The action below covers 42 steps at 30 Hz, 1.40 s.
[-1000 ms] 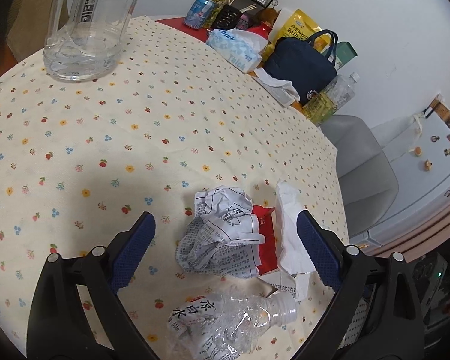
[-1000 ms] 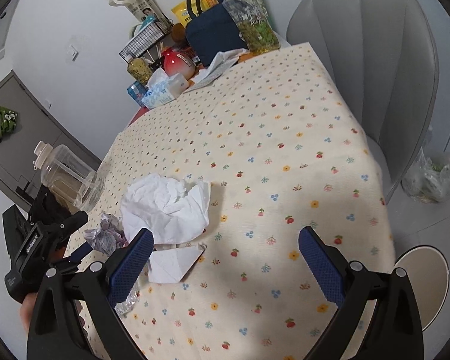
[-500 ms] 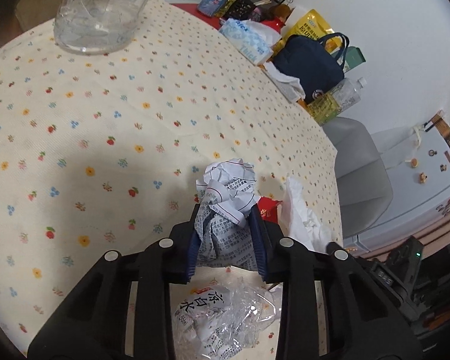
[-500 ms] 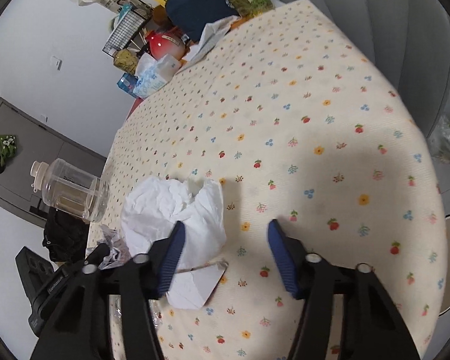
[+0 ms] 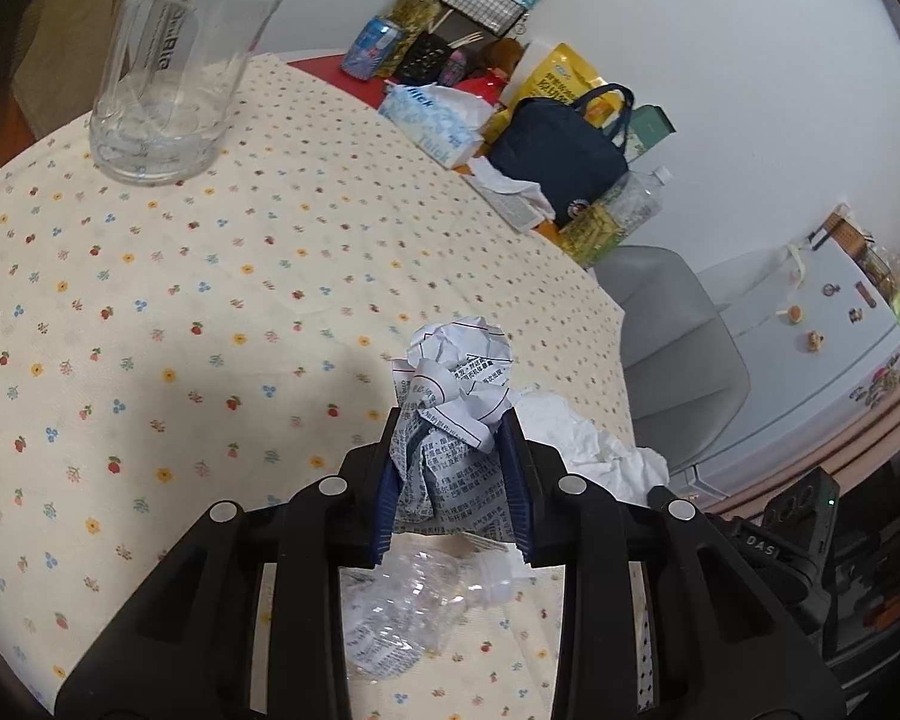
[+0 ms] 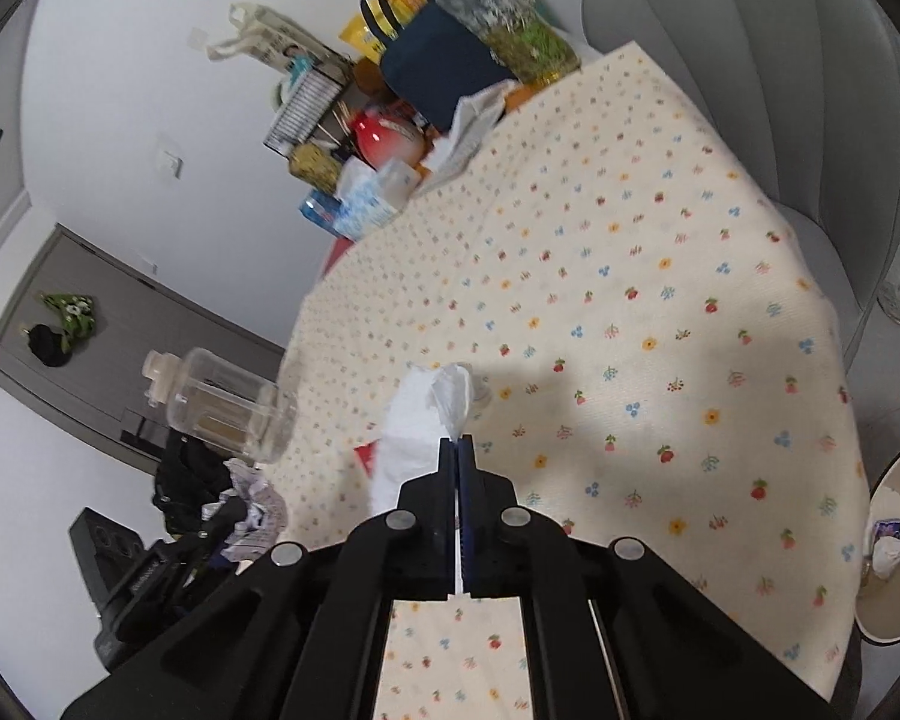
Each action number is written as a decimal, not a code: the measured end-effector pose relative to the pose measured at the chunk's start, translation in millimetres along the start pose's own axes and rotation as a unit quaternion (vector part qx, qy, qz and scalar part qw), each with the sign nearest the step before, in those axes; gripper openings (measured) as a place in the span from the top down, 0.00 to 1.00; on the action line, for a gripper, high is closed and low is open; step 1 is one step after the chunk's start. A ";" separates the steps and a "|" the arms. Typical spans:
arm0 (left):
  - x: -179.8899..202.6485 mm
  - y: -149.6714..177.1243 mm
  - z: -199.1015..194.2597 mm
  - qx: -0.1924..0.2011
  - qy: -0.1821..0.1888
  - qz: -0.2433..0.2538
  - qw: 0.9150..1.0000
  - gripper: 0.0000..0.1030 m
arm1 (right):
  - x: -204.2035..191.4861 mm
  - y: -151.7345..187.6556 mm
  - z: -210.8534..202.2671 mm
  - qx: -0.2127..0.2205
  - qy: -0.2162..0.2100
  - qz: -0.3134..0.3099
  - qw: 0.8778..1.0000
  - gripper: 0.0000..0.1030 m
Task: Collect trash
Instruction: 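Close the right tool on the crumpled white tissue, then carry the tissue over the bin and open the right tool while the left tool drops the paper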
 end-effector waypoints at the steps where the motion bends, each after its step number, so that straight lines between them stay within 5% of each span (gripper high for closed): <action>1: 4.7 -0.1 -0.7 0.001 0.003 0.004 1.000 0.70 | -1.6 -0.3 -6.7 0.004 -0.007 0.002 1.000 0.98; 11: 67.1 20.9 1.2 -0.005 0.029 0.060 0.998 0.70 | 13.1 -2.0 -79.6 0.054 -0.043 0.012 0.998 0.98; 20: 137.2 62.9 38.8 -0.049 0.059 0.116 0.990 0.70 | 71.5 -4.6 -139.7 0.093 -0.001 0.004 0.996 0.98; 42: 278.1 180.5 130.8 -0.166 0.096 0.235 0.953 0.70 | 310.1 0.7 -221.1 0.137 0.145 0.121 0.972 0.98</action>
Point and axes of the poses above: each gripper's, at about its wrist camera, not at the fingertips, and z roughly the way its jaws point, x to its right, y to its underside, the point moved 10 cm from there along z, roughly the way its jaws point, and after that the axes turned 10 degrees about z, right-handed, at the moved point
